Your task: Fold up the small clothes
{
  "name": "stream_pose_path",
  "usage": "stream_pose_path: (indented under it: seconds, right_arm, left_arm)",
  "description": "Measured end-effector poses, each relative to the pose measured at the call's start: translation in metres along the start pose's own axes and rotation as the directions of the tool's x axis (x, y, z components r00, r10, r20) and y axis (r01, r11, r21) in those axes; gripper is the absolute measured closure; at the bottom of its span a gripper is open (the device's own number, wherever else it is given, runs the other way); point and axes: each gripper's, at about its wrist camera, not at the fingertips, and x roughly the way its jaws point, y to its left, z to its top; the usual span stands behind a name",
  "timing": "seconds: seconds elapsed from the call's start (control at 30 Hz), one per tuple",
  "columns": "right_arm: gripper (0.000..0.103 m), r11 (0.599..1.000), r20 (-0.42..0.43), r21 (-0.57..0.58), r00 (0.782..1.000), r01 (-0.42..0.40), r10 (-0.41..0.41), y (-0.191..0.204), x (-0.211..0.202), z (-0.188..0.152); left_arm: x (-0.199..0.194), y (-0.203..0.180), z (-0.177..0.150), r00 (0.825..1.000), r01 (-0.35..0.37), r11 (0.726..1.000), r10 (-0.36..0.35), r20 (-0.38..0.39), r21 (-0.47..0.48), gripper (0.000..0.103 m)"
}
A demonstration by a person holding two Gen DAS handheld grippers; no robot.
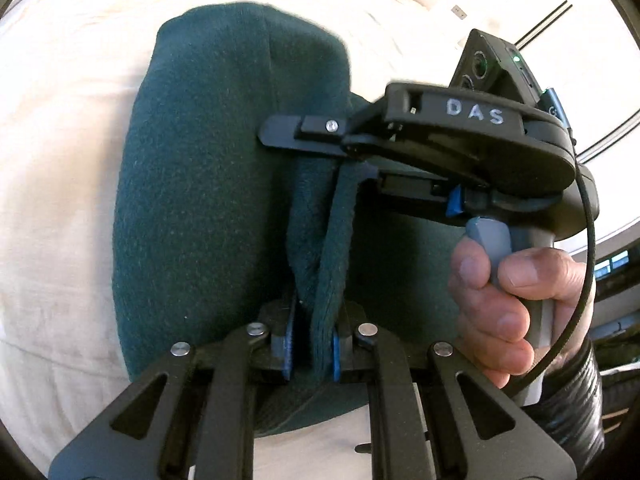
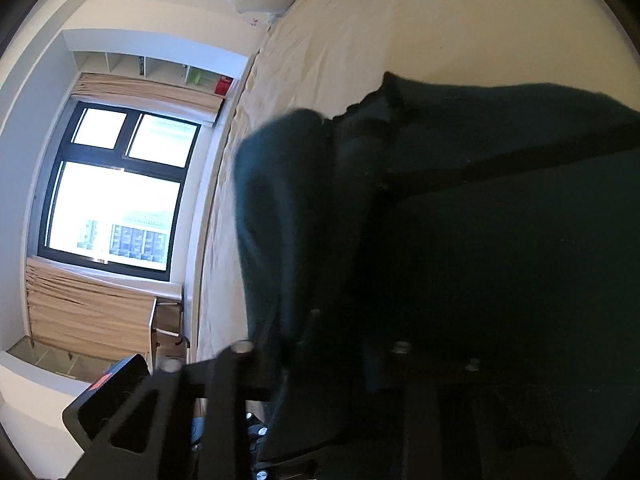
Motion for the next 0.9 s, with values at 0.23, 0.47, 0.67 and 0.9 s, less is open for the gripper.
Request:
stream_pose_path:
  seconds: [0.23,0.47,0.67,0.9]
  right_arm:
    - [0.088,0.996,0.04,-0.041,0.996,0.076,-0.074,-0.008,-0.054,-0.001]
    - [0.089,0.992,0.069,0.016,0.99,0.124,-0.124,-0.049,-0.112,-0.002]
    - [0.089,0.99,0.081,0.088,0.989,0.113,-0.12,-0.088,-0.133,-0.005]
    - [0.082,0.989,0.093,0.119,0.991,0.087,-0.098,-0.089,-0.136,-0.008]
  left_arm:
    - [0.002,-0.037,-0.003,0.999,0.046,0.998,-0.046,-0.001,0.039,0.092]
    - [0.021,-0.092,-0.009,0.995,0.095,0.989,-0.093,-0.026,0.115,0.092]
    - [0.005,-0.081,-0.02,0.99,0.139,0.974,-0.131,-0.057,0.176,0.083]
    - [-0.077,-0.057,-0.038,0.971,0.213,0.947,-0.232,0.055,0.241,0.075]
